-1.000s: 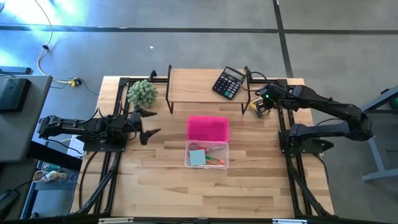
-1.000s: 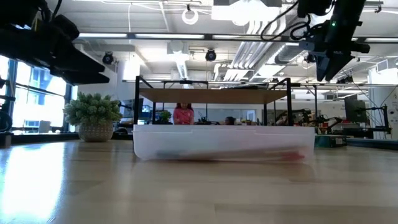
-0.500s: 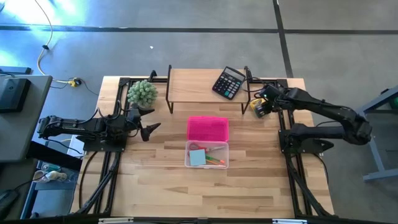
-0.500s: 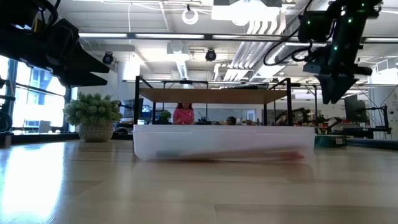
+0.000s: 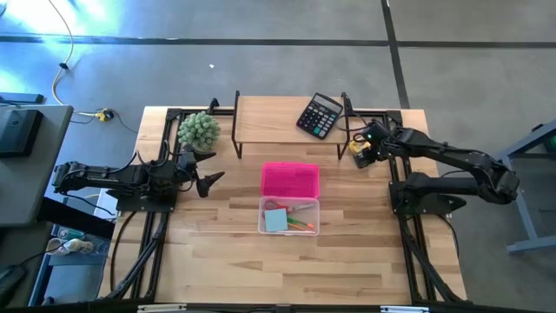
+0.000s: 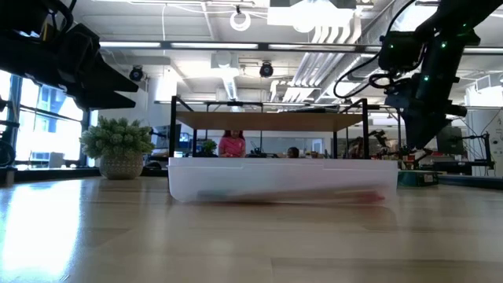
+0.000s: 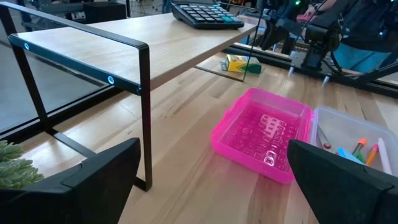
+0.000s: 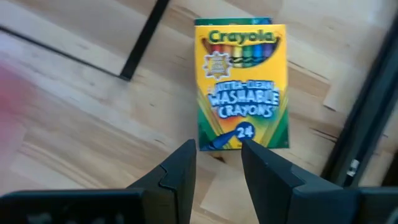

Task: Pack school essentials
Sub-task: Adjust the shelf

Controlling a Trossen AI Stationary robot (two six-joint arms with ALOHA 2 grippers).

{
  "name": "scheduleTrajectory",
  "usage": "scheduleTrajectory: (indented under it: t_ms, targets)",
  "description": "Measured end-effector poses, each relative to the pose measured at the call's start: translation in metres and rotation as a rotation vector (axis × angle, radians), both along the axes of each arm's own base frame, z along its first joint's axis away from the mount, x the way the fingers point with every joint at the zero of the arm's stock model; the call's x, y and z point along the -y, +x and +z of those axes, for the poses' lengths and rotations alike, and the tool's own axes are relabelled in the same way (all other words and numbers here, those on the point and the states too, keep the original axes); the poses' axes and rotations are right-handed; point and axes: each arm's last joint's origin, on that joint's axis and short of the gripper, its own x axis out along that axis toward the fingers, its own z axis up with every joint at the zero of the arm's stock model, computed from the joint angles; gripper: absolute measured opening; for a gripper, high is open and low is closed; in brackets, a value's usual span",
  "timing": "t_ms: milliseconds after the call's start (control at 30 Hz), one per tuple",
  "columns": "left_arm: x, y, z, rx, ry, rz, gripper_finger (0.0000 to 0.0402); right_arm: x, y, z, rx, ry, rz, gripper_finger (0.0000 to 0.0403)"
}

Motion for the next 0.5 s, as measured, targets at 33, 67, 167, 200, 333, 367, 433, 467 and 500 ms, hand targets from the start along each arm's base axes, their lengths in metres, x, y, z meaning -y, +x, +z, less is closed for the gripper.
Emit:
scheduleTrajectory:
  t_ms: [33,67,167,200,333,367,433,467,500]
  targets:
    - [0.0,0.0,0.0,0.0,0.0,0.0,0.0394,-0.0001,0.0003,-0.0009,0.004,0.001,0.013,0.0122]
    - [0.0,0.0,0.0,0.0,0.0,0.0,0.0394,-0.0002,0.0002,-0.0018,0.001,0.001,0.02,0.0122]
    - [0.0,0.0,0.0,0.0,0.0,0.0,0.0394,-0.001,-0.0011,-0.0057,-0.01,0.009,0.021,0.0122]
    - [0.0,0.0,0.0,0.0,0.0,0.0,0.0394,-0.0011,-0.0009,-0.0064,-0.007,0.011,0.031,0.0122]
    - [0.0,0.0,0.0,0.0,0.0,0.0,0.0394,-0.0013,-0.0004,-0.0073,-0.003,0.013,0.054,0.0122]
    - [0.0,0.0,0.0,0.0,0.0,-0.001,0.0394,-0.0013,-0.0004,-0.0073,-0.005,0.012,0.059,0.0122]
    - [0.0,0.0,0.0,0.0,0.0,-0.001,0.0394,-0.0013,-0.0006,-0.0074,-0.012,0.009,0.074,0.0128]
    - [0.0,0.0,0.0,0.0,0.0,-0.001,0.0394,-0.0013,-0.0007,-0.0074,-0.015,0.007,0.075,0.0133]
    - [0.0,0.0,0.0,0.0,0.0,-0.001,0.0394,-0.0013,-0.0009,-0.0074,-0.018,0.005,0.073,0.0142]
